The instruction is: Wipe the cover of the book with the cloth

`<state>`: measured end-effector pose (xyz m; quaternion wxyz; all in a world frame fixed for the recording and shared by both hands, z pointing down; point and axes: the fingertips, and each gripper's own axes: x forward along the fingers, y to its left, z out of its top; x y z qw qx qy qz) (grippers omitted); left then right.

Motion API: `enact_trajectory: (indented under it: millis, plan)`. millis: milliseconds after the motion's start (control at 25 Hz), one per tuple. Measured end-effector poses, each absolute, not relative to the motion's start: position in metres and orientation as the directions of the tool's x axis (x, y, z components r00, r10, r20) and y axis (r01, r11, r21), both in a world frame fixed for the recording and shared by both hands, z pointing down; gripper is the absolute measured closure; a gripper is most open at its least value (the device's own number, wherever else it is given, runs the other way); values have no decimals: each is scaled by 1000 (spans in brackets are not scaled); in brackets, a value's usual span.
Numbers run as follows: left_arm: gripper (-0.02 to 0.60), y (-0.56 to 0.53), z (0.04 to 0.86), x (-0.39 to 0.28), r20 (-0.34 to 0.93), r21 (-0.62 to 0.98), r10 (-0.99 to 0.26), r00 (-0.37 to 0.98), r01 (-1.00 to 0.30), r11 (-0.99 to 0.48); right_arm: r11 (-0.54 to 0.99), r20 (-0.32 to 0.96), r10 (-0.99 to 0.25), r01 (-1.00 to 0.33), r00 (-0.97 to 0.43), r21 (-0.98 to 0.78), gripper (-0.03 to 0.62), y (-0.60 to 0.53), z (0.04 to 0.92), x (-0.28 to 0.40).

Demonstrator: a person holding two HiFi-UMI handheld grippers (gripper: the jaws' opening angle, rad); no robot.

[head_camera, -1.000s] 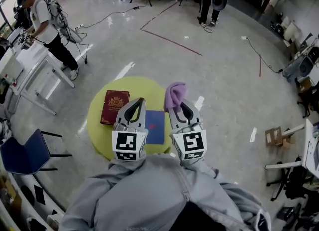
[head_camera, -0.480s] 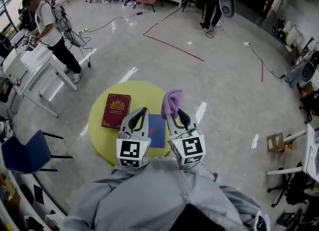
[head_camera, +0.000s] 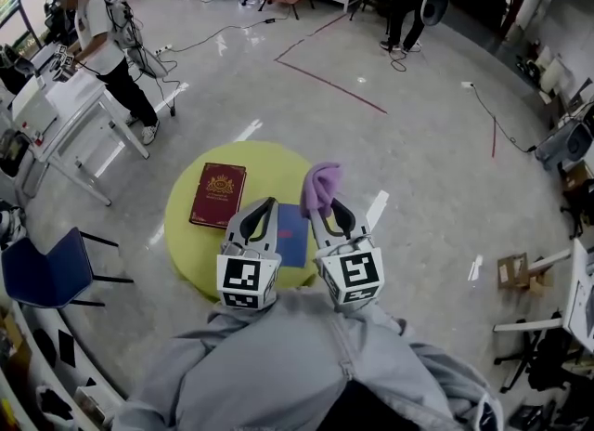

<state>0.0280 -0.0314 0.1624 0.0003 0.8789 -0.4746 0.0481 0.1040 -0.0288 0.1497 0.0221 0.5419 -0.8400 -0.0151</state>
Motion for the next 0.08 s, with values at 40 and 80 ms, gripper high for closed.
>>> enact_trajectory:
  millis: [40, 80]
  plan:
    - [565, -30, 164, 27, 83, -45, -836, 542, -836, -547, 415, 19, -910, -908, -415, 50, 496, -27, 151, 103]
    - [565, -29, 165, 27, 82, -44, -838, 540, -838, -544, 418, 18, -908, -907, -418, 50, 496, -26, 152, 103]
